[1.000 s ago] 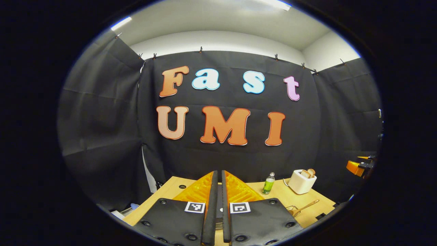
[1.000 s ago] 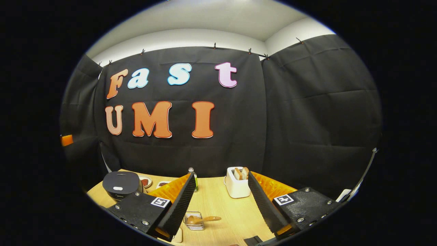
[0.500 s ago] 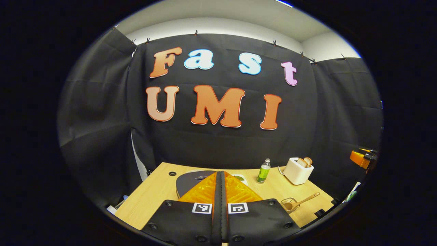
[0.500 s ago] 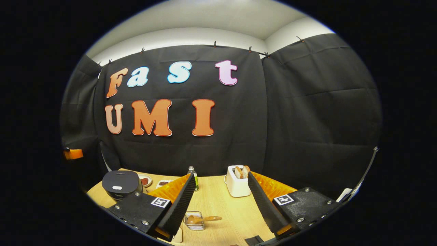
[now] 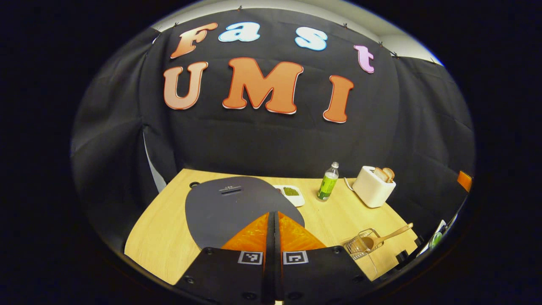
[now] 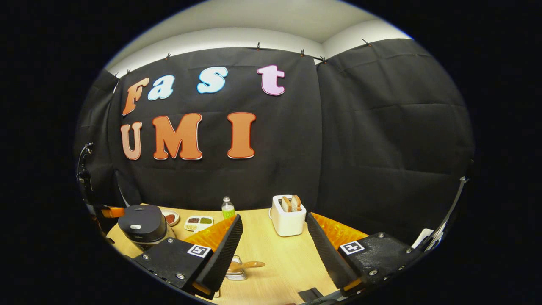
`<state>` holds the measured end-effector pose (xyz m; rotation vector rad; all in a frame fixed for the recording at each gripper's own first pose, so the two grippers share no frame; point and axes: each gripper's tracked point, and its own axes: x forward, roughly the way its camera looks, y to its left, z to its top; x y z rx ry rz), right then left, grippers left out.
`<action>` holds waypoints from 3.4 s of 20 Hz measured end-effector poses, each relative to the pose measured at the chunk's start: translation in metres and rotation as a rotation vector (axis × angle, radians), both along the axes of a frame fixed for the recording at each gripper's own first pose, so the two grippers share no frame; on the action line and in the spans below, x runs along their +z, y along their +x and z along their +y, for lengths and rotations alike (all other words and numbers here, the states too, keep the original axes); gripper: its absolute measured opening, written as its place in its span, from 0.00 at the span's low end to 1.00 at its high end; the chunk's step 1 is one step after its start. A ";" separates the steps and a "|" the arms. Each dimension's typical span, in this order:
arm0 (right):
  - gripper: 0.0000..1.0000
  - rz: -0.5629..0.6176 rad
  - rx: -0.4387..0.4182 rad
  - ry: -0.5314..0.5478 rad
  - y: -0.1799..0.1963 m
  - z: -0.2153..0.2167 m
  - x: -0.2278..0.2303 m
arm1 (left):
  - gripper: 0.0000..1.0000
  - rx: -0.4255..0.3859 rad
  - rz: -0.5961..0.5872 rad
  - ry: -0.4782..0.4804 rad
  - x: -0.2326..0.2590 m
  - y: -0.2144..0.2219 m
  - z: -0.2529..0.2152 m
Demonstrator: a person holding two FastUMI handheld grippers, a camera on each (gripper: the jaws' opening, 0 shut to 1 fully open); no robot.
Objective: Close the left gripper, press the button to open the rice cooker; take a wooden spoon from the chopstick holder with the right hand, scoop a spoonful of rice and pour it into the rice cooker, then put the wooden spoon back into the chopstick holder.
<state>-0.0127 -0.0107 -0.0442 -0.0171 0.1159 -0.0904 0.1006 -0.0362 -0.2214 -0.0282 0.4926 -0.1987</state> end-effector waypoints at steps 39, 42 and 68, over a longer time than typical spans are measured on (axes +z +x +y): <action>0.95 0.012 0.068 0.191 0.019 0.016 -0.052 | 0.04 0.229 -0.250 0.075 0.133 -0.036 0.089; 0.95 0.042 0.089 0.209 0.031 0.027 -0.081 | 0.02 0.268 -0.285 0.108 0.148 -0.045 0.107; 0.62 0.290 0.070 0.611 0.075 0.079 -0.230 | 0.94 0.423 -0.397 0.143 0.194 -0.092 0.174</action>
